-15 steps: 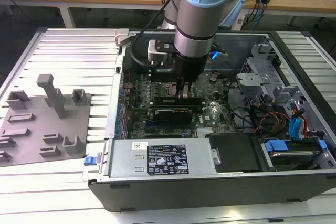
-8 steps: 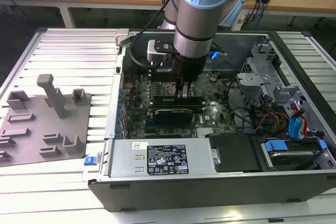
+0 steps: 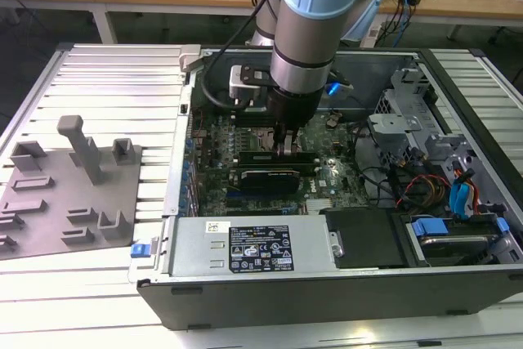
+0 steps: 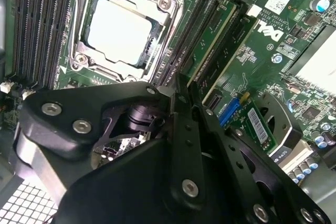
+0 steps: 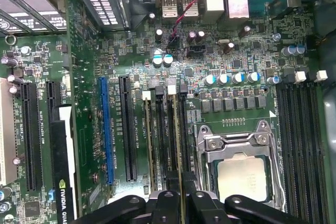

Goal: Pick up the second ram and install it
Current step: 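Insert the second ram into the second slot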

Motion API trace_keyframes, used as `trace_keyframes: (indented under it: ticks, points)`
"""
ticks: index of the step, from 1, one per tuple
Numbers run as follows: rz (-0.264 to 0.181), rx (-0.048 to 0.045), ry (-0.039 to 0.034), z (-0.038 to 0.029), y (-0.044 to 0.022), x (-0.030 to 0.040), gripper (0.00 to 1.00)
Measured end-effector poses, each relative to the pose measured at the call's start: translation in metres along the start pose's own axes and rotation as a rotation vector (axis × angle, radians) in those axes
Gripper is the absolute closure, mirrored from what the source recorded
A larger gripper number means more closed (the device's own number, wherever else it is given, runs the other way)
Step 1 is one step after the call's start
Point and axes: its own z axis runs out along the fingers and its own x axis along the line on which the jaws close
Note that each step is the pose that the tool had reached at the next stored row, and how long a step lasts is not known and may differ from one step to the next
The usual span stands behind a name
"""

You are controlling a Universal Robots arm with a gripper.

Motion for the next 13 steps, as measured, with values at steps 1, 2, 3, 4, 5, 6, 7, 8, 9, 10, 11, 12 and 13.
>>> trace_keyframes:
  ticks: [1,2,3,4,5,6,7,8,9,10,11,12,13]
  points:
    - [0.0,0.0001,-0.0002,0.0001,0.0,0.0,0.86]
    - [0.0,0.0001,-0.0002,0.0001,0.0,0.0,0.86]
    - [0.0,0.0001,-0.0002,0.0001,0.0,0.0,0.86]
    - [0.0,0.0,-0.0002,0.0001,0.0,0.0,0.86]
    - [0.0,0.0,-0.0001,0.0001,0.0,0.0,0.86]
    - [0.0,-0.0002,-0.0002,0.0006,-0.0004,0.0,0.86]
    - [0.0,-0.0001,0.0,0.0007,-0.0004,0.0,0.86]
    - [0.0,0.0,0.0,0.0007,-0.0004,0.0,0.86]
    - [0.0,0.0001,-0.0002,0.001,-0.0005,0.0001,0.86]
    - [0.0,0.0001,-0.0003,0.0012,-0.0006,0.0002,0.86]
    - [0.0,0.0001,-0.0002,0.0015,-0.0006,0.0003,0.86]
    - [-0.002,0.0,-0.0001,0.0017,-0.0006,0.0003,0.86]
    - [-0.007,-0.0003,0.0002,0.0019,-0.0007,0.0003,0.86]
